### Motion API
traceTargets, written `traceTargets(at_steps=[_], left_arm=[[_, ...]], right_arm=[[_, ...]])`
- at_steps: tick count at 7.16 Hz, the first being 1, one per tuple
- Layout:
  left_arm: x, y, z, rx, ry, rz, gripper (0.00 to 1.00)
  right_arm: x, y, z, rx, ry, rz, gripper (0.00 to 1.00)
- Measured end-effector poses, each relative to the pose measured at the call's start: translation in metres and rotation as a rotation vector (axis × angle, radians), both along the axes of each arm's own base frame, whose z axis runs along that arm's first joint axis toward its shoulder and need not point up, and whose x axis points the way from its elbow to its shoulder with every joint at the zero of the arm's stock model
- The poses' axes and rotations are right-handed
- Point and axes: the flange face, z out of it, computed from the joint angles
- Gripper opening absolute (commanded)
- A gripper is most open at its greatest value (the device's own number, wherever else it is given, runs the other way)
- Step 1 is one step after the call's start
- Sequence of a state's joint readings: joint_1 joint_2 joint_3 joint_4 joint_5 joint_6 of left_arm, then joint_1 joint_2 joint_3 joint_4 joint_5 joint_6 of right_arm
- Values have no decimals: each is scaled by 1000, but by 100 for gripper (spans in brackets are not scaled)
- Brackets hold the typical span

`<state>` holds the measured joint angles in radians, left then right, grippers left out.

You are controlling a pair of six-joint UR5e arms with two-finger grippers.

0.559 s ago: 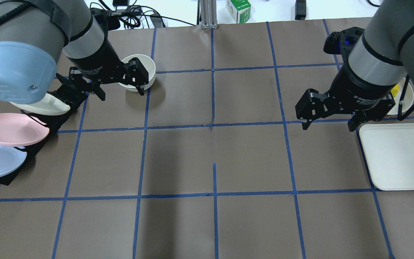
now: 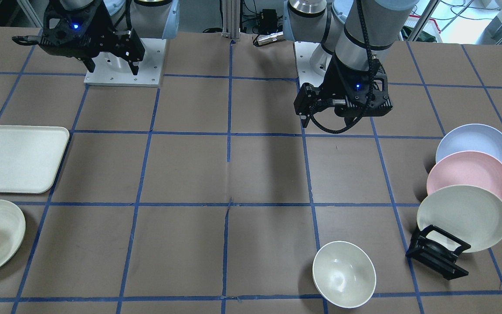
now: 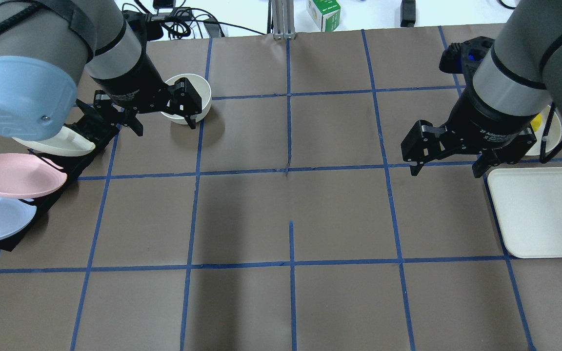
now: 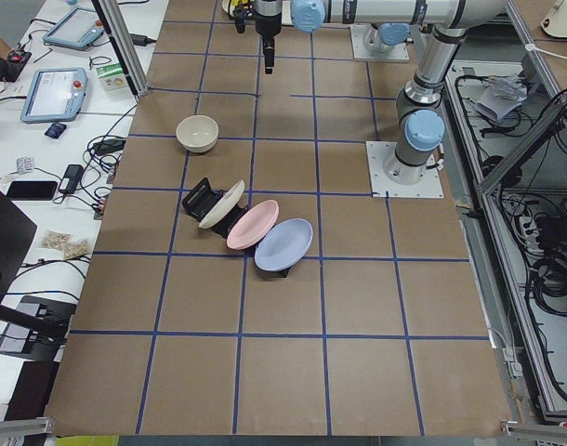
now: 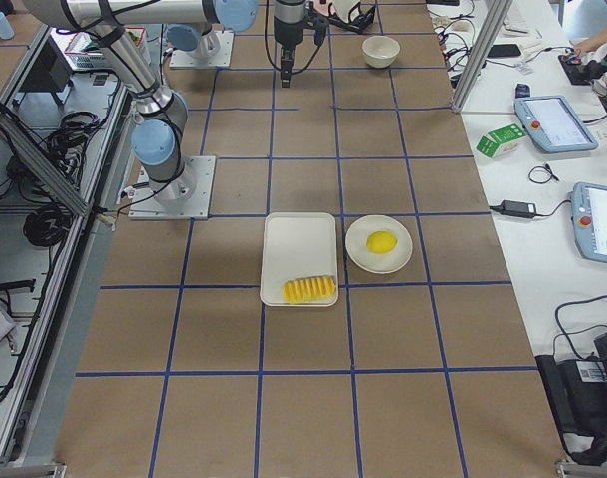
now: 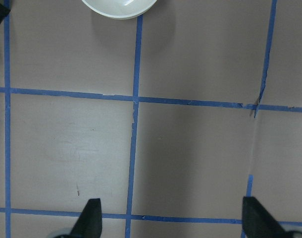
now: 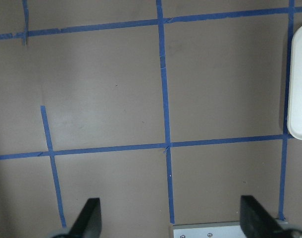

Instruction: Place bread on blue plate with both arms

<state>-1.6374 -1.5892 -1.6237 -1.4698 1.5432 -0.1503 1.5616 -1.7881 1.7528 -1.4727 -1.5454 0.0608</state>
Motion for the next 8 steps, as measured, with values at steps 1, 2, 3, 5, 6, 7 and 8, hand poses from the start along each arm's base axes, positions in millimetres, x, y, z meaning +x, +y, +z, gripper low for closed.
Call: traceTargets(at_steps=[1, 2, 3, 5, 6, 7, 8], left_arm=[[0, 0, 0, -1, 0, 0, 100], [0, 0, 0, -1, 1, 0, 100], [0, 0, 0, 0, 0, 1, 100], [0, 0, 0, 0, 0, 0, 100], [0, 0, 0, 0, 0, 0, 100], [0, 0, 0, 0, 1, 1, 100], [0, 0, 0, 0, 1, 1, 100]], right_arm=[[-1, -1, -2, 3, 5, -4, 100], [-3, -3, -4, 10, 10, -9, 100], [-6, -3, -7, 18, 12, -16, 100], [-31, -13, -13, 30, 10, -63, 100], [-57, -21, -17, 36, 5, -94, 100], [-89, -29, -21, 45, 2, -92, 100], [-126, -36, -27, 54, 11, -71, 100]])
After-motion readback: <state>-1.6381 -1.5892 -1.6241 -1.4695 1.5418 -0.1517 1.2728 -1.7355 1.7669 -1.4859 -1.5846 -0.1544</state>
